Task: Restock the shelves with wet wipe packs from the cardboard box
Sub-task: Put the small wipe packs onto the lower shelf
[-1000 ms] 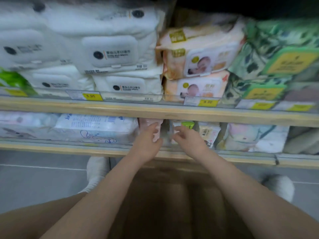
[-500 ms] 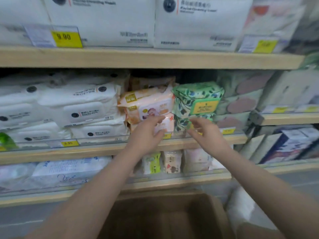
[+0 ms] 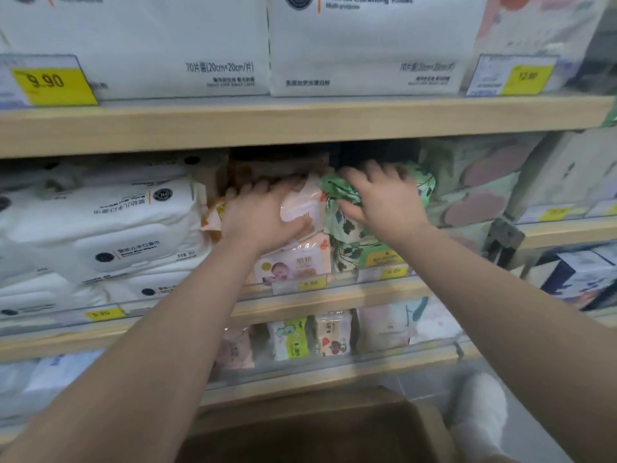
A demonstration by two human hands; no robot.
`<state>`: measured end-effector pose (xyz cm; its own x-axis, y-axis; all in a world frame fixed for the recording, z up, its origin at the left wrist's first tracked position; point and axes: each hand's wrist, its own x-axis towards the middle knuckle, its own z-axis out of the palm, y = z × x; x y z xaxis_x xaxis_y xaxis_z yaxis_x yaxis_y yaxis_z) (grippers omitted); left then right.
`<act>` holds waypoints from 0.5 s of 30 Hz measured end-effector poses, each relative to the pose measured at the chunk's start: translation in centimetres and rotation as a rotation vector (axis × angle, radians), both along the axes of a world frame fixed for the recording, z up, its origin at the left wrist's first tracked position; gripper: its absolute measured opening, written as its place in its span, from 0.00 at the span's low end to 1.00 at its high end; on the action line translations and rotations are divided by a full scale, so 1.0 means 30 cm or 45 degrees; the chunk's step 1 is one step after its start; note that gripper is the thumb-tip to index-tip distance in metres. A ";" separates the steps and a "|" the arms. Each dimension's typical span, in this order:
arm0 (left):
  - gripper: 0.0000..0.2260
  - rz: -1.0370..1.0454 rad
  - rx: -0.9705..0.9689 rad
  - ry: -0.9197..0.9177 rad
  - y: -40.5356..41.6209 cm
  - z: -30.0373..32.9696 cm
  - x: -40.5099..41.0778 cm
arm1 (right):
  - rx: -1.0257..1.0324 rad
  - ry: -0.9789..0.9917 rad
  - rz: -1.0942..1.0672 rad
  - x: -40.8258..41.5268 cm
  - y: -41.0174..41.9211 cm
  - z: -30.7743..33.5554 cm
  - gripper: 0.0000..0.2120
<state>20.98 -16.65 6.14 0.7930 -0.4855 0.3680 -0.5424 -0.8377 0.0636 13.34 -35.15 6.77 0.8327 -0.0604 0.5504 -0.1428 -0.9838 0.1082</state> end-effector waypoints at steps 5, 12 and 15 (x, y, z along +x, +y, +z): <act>0.28 0.035 -0.031 0.006 0.010 -0.003 -0.008 | 0.127 0.038 -0.202 0.050 0.048 0.000 0.22; 0.29 0.025 -0.072 -0.026 0.015 -0.015 0.004 | 0.137 0.052 -0.331 0.097 0.077 -0.002 0.23; 0.30 -0.001 -0.105 -0.025 0.032 -0.019 0.006 | 0.152 0.011 -0.341 0.101 0.076 -0.012 0.22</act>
<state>21.15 -15.70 5.56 0.7848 -0.4532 0.4227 -0.5448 -0.8297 0.1218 16.35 -32.88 6.42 0.7831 -0.3428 0.5189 -0.3990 -0.9169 -0.0037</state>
